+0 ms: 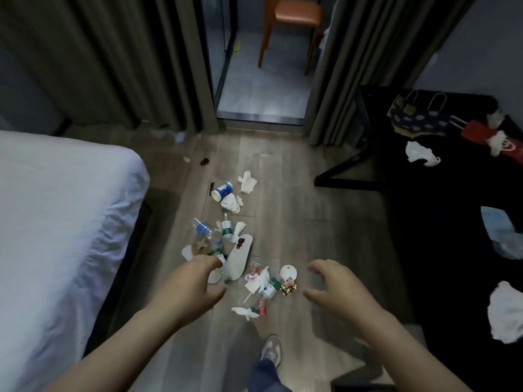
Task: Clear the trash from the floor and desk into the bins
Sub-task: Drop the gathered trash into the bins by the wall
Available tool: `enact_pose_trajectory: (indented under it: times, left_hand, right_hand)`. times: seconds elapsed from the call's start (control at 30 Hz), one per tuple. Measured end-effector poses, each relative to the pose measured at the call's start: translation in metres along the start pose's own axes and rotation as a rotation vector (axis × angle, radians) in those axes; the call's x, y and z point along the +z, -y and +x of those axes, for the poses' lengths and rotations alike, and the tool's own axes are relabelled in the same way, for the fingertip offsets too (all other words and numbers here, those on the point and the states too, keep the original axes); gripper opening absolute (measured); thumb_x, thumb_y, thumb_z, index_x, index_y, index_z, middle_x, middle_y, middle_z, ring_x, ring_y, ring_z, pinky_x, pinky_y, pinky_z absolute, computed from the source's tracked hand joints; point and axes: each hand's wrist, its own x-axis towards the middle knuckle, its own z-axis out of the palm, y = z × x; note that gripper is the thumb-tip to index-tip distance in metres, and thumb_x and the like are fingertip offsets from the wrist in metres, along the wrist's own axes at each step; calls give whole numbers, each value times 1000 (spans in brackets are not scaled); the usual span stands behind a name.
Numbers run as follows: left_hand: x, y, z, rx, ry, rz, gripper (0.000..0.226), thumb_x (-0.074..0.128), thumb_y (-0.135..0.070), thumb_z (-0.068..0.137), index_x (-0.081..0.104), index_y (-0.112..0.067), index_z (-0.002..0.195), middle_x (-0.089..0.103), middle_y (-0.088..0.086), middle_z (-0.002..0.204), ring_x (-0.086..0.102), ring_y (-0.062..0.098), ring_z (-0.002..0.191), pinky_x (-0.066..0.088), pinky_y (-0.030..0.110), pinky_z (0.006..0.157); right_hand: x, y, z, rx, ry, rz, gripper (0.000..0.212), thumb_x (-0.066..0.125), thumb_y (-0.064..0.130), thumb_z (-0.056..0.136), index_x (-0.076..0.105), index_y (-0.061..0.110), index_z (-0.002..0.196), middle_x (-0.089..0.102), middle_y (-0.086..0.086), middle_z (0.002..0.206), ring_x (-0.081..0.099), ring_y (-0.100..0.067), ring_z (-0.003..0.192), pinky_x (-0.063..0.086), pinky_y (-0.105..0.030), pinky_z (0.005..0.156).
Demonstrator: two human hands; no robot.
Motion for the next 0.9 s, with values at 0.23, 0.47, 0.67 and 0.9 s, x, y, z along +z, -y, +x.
enact_pose_trajectory:
  times: [0.23, 0.47, 0.67, 0.9]
  left_hand:
    - [63, 28, 104, -79, 143, 8, 40, 60, -37, 85, 54, -26, 123, 58, -4, 123, 56, 12, 110, 43, 23, 88]
    - [159, 76, 186, -115, 272, -45, 40, 61, -34, 86, 56, -21, 123, 60, -2, 122, 56, 13, 110, 43, 21, 86]
    - [255, 131, 243, -129, 290, -47, 39, 60, -33, 87, 57, -21, 124, 60, -2, 123, 56, 13, 110, 43, 21, 84]
    - [385, 204, 316, -93, 269, -40, 38, 59, -33, 87, 56, -22, 123, 59, -1, 121, 54, 14, 110, 41, 24, 85]
  right_hand:
    - [38, -47, 92, 100, 48, 70, 44, 65, 34, 81, 57, 20, 122, 58, -1, 120, 57, -16, 109, 45, -28, 89]
    - [140, -86, 160, 252, 86, 170, 48, 65, 38, 79, 54, 28, 125, 58, 4, 118, 59, -12, 101, 48, -24, 78]
    - [248, -113, 222, 308, 142, 210, 55, 64, 42, 78, 51, 29, 131, 54, 6, 129, 57, -12, 108, 49, -25, 83]
    - [377, -151, 310, 256, 162, 203, 46, 67, 40, 78, 55, 26, 120, 57, 3, 121, 56, -15, 107, 46, -27, 82]
